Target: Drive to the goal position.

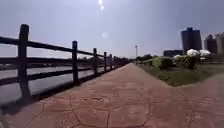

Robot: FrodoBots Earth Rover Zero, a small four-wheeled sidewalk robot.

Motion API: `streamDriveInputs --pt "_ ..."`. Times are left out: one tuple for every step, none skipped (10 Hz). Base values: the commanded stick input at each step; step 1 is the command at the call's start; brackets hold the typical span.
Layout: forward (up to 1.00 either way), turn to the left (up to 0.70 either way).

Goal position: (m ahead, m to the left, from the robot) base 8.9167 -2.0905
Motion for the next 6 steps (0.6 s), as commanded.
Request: streamDriveInputs --pt "1.0 0.01" --pt "1.0 0.01" --pt "1.0 0.01" --pt "1.0 0.01" --pt "1.0 0.01" --pt "1.0 0.01"
